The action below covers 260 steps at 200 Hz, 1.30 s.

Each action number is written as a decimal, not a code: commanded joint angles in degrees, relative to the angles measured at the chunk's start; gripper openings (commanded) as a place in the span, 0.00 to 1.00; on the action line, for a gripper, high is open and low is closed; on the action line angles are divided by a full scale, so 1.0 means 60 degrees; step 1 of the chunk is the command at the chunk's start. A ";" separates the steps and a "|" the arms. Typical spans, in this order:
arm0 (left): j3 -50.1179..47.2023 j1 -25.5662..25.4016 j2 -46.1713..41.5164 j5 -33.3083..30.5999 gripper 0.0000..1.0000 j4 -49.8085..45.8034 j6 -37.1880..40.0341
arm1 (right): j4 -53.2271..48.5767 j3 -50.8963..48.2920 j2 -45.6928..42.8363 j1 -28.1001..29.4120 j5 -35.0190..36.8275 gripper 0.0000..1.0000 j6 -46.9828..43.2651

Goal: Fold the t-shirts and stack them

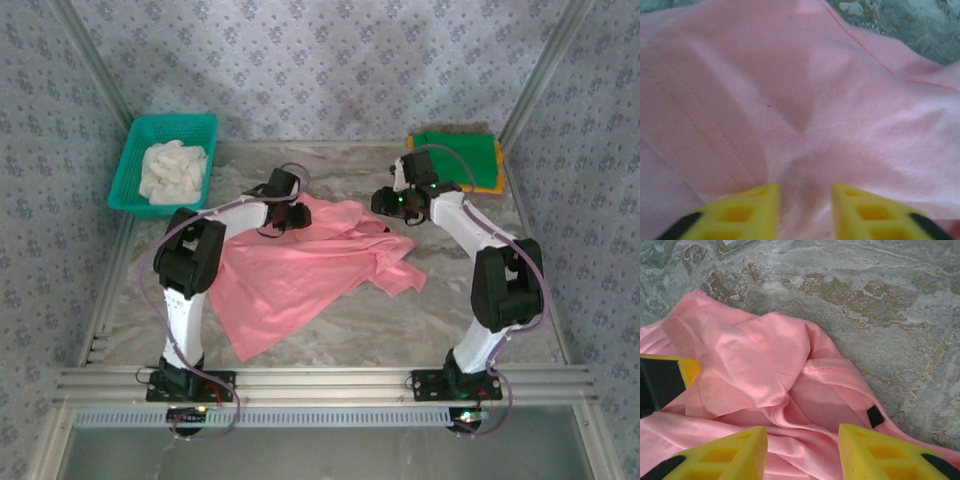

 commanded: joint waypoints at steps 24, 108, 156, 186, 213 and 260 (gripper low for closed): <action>0.0593 -0.0099 -0.0256 -0.0183 0.00 -0.0308 -0.0002 | -0.0177 -0.0225 -0.0395 -0.0209 -0.0023 0.45 0.0366; 0.0697 -0.0143 -0.0875 -0.0739 0.33 -0.0735 -0.0392 | -0.0041 -0.0571 -0.0564 -0.0302 -0.0139 0.46 0.0462; 0.0082 -0.0208 -0.0916 -0.1362 0.58 -0.1217 -0.0740 | 0.0419 -0.0863 -0.0482 -0.0352 -0.0468 0.46 0.0475; 0.0195 -0.0392 -0.0559 -0.1373 0.59 -0.1235 -0.0728 | 0.1008 -0.1101 -0.0546 -0.0128 -0.1276 0.50 -0.0063; 0.0503 -0.0520 -0.0135 -0.1382 0.57 -0.1245 -0.0669 | 0.1633 -0.1555 -0.0963 0.0112 -0.1384 0.55 -0.0347; 0.0695 -0.0556 0.0339 -0.1292 0.46 -0.1042 -0.0756 | 0.1579 -0.1581 -0.1216 0.0144 -0.1438 0.59 -0.0627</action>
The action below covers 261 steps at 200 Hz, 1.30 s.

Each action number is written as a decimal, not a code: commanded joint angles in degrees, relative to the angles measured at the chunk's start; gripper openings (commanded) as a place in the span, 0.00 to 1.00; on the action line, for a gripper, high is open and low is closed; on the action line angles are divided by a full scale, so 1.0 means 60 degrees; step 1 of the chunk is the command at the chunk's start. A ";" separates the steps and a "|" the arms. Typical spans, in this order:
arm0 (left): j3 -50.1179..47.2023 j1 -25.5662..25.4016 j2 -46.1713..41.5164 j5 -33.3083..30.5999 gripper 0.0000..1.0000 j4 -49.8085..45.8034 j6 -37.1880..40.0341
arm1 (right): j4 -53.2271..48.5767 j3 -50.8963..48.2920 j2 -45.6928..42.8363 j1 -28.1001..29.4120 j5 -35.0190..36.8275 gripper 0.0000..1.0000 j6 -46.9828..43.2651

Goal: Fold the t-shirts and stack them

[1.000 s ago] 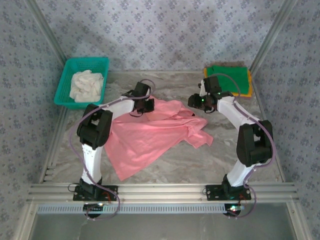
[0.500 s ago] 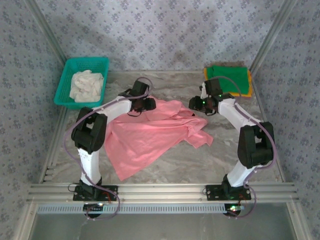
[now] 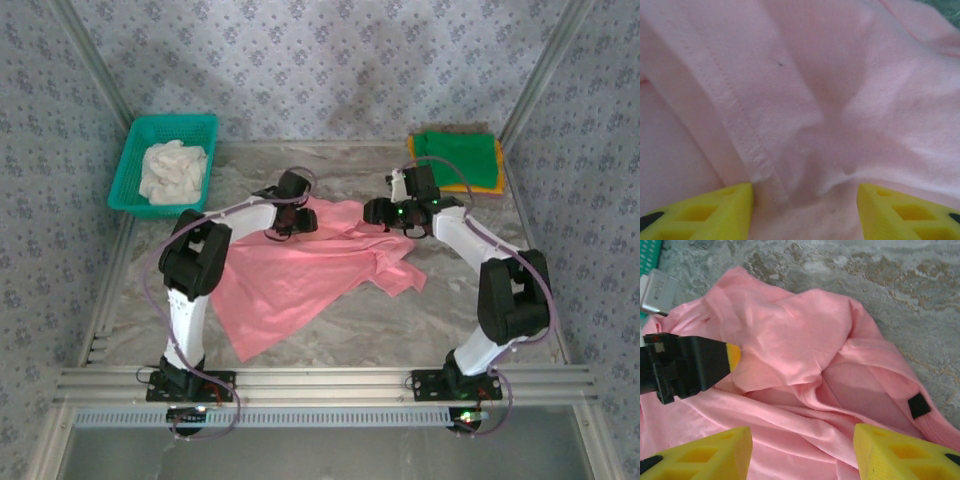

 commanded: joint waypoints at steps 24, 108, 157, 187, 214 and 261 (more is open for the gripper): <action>0.0394 -0.0062 0.0247 0.0027 0.22 0.0023 -0.0069 | 0.0252 -0.0125 -0.0458 -0.0017 -0.0300 0.59 -0.0488; 0.1259 -0.0083 -0.0368 -0.0320 0.00 -0.0296 0.0322 | 0.0368 -0.0273 -0.0686 -0.0025 -0.0266 0.61 -0.0444; 0.4646 0.0087 0.1017 -0.0587 0.00 -0.0966 0.1034 | 0.0364 -0.0289 -0.0701 -0.0025 -0.0102 0.61 -0.0316; 0.8760 0.0366 0.3441 -0.0325 0.09 -0.1334 0.1289 | 0.0296 -0.0337 -0.0754 -0.0030 -0.0046 0.61 -0.0227; 1.5134 0.0574 0.6542 -0.0424 0.41 -0.2570 0.1600 | 0.0123 -0.0375 -0.1047 -0.0011 0.0037 0.62 -0.0180; 1.4139 0.0874 0.4180 -0.0308 0.71 -0.2096 0.2963 | -0.0316 -0.0617 -0.1809 -0.0045 0.0571 0.62 -0.0385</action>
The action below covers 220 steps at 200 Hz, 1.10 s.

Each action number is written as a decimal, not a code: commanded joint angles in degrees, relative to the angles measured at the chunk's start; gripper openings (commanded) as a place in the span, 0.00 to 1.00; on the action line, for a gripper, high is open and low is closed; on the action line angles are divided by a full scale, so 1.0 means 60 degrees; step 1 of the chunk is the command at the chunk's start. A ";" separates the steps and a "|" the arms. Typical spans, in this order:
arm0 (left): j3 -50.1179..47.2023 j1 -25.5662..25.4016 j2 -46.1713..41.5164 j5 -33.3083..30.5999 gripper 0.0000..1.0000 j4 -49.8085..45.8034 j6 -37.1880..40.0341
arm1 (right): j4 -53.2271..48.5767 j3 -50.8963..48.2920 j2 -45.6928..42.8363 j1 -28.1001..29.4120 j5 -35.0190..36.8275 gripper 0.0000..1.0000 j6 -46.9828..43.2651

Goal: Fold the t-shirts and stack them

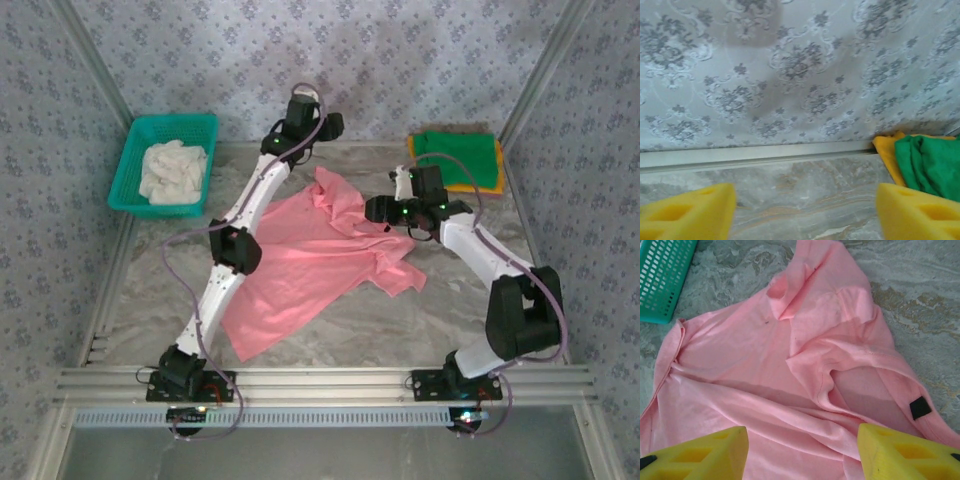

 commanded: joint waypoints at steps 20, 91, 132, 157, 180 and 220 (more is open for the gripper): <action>-0.1029 0.0231 -0.3762 0.0277 0.65 -0.2272 0.1678 | -0.0266 -0.0537 -0.0763 -0.0202 0.0748 0.68 0.0103; -1.8072 0.0657 -1.3792 -0.1273 0.73 0.3691 0.0031 | -0.1283 0.2423 0.2552 -0.0190 0.0222 0.69 -0.1243; -1.9788 0.1142 -1.4615 -0.2158 0.79 0.1470 -0.0317 | -0.3061 0.6949 0.6137 0.0029 -0.0596 0.72 -0.2332; -2.1255 0.1764 -1.4919 -0.1793 0.79 0.2548 -0.1113 | -0.3165 0.8503 0.7699 -0.0019 -0.0834 0.75 -0.1906; -2.1817 0.2261 -1.4387 -0.1269 0.82 0.3103 -0.1403 | -0.3614 0.9940 0.8842 -0.0099 -0.1068 0.75 -0.1751; -2.2072 0.2531 -1.3053 -0.0524 0.83 0.3939 -0.1605 | -0.3700 1.0105 0.9440 -0.0125 -0.0962 0.70 -0.1698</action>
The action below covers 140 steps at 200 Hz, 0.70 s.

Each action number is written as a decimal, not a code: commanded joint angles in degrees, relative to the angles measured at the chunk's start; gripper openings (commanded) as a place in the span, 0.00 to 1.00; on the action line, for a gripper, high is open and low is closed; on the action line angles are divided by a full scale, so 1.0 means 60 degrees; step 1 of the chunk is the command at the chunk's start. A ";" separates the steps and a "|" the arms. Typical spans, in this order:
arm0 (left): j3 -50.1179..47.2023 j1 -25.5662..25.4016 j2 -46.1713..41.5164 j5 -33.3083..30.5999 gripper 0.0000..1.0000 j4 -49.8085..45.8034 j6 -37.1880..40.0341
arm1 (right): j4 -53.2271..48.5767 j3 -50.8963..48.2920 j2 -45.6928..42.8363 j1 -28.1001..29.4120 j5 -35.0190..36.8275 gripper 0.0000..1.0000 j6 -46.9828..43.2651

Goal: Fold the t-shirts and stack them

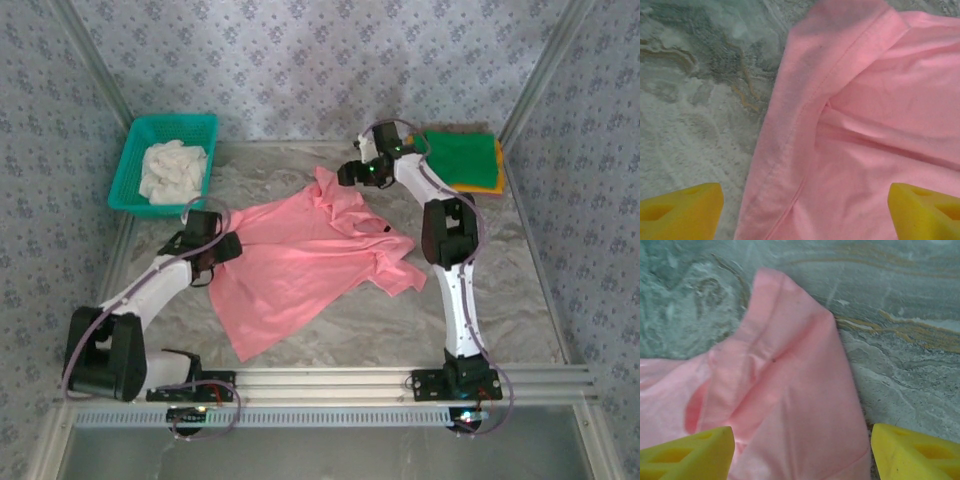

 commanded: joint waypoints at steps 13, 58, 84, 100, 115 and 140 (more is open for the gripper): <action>-0.0326 0.0138 0.0751 0.0691 0.80 0.1350 -0.0408 | -0.0467 0.0065 0.0227 -0.0034 -0.0237 0.69 0.0015; -0.0228 0.0355 0.1443 0.1010 0.20 0.1677 -0.0335 | -0.0236 -0.1002 -0.0377 -0.0105 -0.0095 0.12 -0.0208; -0.0238 0.0401 0.1259 0.0990 0.00 0.1389 -0.0325 | 0.0923 -0.3214 -0.2031 -0.0253 0.0725 0.00 0.0585; -0.0312 0.0441 0.1029 0.1040 0.00 0.1078 -0.0284 | 0.1575 -0.4811 -0.3223 -0.0574 0.1297 0.00 0.1389; -0.0343 0.0512 0.0786 0.1276 0.00 0.0694 -0.0172 | 0.1919 -0.6293 -0.4311 -0.0898 0.1723 0.00 0.1933; -0.0253 0.0588 0.0569 0.1899 0.00 0.0105 0.0213 | 0.2108 -0.8350 -0.6019 -0.1286 0.2365 0.00 0.2413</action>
